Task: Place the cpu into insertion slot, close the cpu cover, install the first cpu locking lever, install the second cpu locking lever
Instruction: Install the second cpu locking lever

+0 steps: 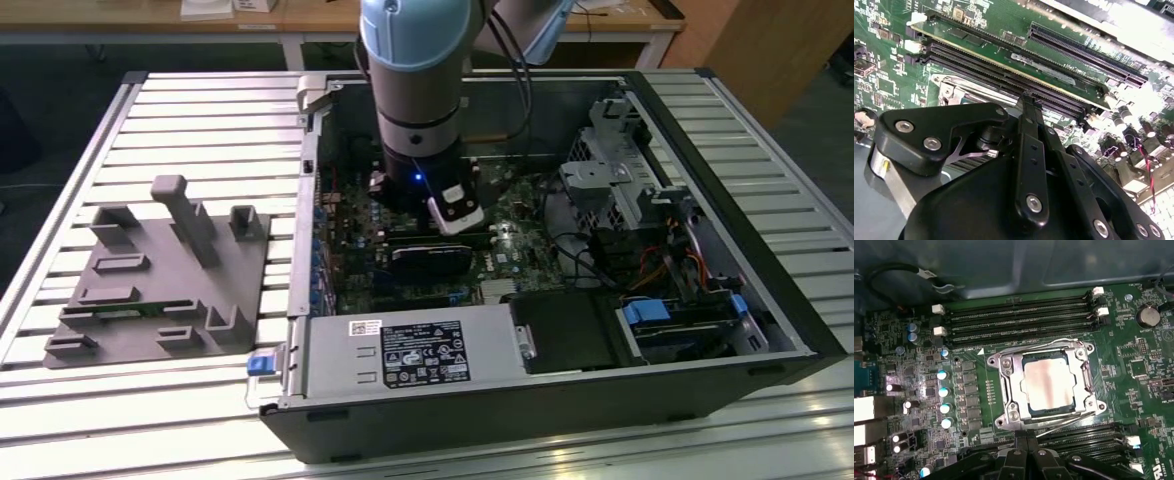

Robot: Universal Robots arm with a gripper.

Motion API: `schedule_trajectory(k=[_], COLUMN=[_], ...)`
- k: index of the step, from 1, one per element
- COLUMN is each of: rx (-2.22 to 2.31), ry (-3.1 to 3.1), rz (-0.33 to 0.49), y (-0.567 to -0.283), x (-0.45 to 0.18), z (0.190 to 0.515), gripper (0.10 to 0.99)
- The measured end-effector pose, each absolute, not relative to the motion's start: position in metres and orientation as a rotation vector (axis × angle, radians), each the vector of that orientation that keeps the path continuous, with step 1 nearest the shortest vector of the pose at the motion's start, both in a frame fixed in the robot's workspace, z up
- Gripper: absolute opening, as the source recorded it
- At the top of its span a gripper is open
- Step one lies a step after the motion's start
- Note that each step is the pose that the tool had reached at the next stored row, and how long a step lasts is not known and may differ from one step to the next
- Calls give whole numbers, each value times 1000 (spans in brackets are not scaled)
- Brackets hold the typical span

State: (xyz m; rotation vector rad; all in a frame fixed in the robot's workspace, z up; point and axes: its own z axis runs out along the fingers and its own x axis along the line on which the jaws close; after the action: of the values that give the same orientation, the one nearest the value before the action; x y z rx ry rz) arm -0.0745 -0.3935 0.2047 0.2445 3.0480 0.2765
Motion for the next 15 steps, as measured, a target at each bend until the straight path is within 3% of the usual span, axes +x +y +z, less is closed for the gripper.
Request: schedule_trajectory(k=[4, 15], rx=[245, 242], ry=[3045, 3042], rz=[333, 396], y=[-397, -404], x=[-77, -86], z=[204, 197], gripper=[106, 106])
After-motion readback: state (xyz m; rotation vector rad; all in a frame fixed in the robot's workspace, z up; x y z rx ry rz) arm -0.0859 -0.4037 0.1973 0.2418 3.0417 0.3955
